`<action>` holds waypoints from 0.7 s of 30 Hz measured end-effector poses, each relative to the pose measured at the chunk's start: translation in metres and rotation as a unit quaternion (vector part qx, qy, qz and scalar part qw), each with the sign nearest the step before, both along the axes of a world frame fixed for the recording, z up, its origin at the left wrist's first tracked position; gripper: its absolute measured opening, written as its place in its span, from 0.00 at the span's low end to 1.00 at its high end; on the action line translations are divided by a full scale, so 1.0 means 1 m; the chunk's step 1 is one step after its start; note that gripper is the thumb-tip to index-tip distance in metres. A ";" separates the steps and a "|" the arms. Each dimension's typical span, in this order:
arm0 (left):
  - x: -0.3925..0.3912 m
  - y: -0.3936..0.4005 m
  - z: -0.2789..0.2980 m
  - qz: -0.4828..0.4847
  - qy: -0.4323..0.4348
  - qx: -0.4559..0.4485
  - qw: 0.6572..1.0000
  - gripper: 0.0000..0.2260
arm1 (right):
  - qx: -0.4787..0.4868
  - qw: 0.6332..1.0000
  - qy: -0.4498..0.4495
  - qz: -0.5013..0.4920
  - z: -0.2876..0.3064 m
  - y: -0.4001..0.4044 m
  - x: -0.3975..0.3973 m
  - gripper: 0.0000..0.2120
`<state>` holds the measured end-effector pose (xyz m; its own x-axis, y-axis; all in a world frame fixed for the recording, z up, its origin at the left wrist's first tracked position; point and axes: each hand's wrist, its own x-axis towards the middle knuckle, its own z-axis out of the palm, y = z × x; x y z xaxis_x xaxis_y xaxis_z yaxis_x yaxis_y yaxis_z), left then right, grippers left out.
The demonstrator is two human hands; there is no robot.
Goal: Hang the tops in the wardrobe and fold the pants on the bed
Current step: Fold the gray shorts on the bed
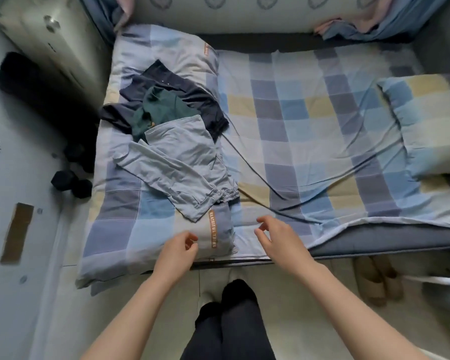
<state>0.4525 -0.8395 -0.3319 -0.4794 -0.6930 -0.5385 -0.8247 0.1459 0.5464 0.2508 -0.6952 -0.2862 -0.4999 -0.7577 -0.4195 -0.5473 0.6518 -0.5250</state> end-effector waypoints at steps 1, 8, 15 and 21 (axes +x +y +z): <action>-0.009 -0.012 -0.012 -0.003 -0.015 0.008 1.000 0.07 | 0.010 1.000 0.002 0.018 -0.014 -0.018 -0.011 0.17; -0.053 -0.065 -0.097 -0.047 -0.129 0.034 0.990 0.14 | 0.053 0.988 0.005 0.145 -0.112 -0.120 -0.062 0.14; -0.074 -0.096 -0.188 -0.078 -0.201 0.049 0.975 0.21 | 0.096 0.962 0.040 0.252 -0.220 -0.196 -0.079 0.15; -0.081 -0.110 -0.268 -0.086 -0.206 0.055 0.973 0.32 | 0.158 0.959 0.019 0.236 -0.301 -0.243 -0.076 0.25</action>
